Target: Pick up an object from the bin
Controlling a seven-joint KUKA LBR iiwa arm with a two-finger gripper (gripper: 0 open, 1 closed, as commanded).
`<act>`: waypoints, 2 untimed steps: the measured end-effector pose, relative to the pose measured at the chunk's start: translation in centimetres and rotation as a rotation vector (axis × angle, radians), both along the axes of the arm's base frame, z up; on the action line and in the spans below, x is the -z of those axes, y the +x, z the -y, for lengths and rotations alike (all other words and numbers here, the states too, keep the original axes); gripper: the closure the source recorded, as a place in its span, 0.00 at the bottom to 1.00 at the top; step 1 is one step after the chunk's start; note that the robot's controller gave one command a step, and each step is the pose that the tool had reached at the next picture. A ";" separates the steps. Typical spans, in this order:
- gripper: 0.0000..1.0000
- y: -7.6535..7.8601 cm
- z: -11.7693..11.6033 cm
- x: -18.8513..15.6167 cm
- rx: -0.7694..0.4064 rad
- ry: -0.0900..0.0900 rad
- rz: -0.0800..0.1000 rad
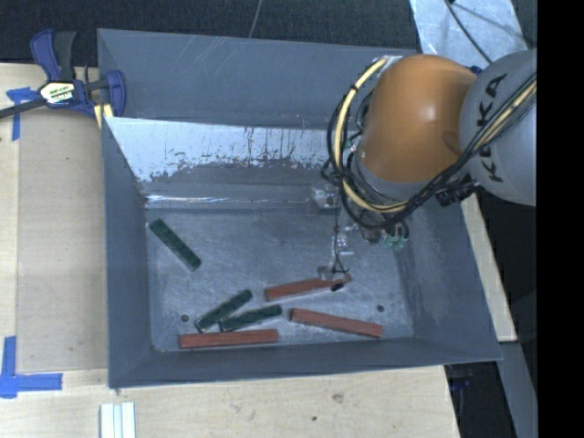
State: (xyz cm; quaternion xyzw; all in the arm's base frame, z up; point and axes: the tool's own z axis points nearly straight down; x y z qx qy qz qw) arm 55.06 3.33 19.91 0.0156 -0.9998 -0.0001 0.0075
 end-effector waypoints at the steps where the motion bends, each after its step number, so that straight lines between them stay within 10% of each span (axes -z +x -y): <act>1: 0.00 -0.1 -0.1 1.0 -0.062 0.000 0.031; 2: 0.00 -1.8 1.2 7.7 0.045 0.000 0.021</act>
Offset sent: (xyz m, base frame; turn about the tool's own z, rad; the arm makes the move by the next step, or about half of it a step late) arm -0.0329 -0.0267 -0.1291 0.2051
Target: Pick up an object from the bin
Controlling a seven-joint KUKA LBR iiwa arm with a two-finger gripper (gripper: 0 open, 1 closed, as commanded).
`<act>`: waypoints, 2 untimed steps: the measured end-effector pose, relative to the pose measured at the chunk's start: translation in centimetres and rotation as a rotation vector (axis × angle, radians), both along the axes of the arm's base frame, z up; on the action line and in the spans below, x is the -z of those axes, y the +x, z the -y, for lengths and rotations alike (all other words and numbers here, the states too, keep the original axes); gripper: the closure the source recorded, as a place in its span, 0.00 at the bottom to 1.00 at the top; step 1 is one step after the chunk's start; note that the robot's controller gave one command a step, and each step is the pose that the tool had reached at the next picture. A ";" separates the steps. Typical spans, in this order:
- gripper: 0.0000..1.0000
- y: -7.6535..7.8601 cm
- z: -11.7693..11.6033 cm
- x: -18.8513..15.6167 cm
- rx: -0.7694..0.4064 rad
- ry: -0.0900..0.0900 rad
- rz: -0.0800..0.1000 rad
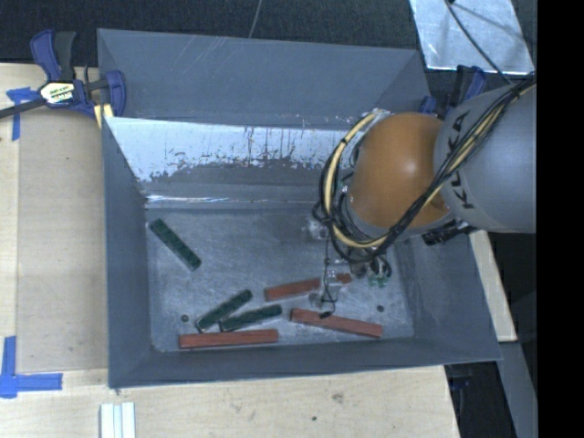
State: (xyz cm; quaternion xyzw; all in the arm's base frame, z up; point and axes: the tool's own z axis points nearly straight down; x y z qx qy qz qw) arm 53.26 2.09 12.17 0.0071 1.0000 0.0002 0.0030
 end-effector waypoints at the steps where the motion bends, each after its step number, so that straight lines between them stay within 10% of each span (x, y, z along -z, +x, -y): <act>1: 1.00 -1.5 0.7 5.0 0.169 0.001 -0.004; 2: 0.00 -1.5 0.8 5.1 0.170 0.000 -0.005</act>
Offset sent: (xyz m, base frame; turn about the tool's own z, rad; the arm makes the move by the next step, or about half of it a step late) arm 0.0000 0.0000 0.0000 0.0000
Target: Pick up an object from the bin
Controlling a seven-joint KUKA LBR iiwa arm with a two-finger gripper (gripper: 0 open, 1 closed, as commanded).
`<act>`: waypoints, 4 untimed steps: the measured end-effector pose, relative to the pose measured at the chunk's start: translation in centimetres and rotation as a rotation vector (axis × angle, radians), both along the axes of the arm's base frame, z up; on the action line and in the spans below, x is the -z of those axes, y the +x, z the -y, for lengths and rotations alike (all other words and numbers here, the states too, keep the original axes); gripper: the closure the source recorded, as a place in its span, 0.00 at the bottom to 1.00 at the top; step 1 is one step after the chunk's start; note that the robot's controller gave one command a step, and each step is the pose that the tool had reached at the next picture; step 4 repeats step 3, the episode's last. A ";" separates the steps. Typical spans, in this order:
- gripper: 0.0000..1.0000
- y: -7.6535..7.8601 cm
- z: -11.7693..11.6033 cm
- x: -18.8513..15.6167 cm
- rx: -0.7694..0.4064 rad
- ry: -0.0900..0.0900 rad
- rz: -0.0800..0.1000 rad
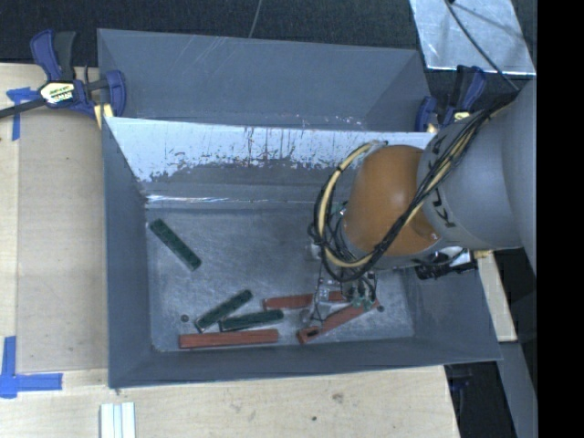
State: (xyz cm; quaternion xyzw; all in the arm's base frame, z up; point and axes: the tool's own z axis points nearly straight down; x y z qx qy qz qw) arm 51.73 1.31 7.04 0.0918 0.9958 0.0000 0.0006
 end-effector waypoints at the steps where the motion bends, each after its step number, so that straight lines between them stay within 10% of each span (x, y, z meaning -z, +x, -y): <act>1: 1.00 0.1 0.0 -0.1 0.001 0.000 0.002; 2: 1.00 0.1 0.0 -0.1 0.001 0.000 0.002; 3: 1.00 1.2 0.1 -13.6 0.033 0.000 0.001; 4: 1.00 1.2 0.1 -13.6 0.033 0.000 0.001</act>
Offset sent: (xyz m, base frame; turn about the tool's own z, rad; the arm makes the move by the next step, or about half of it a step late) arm 0.0000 0.0000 0.0000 0.0000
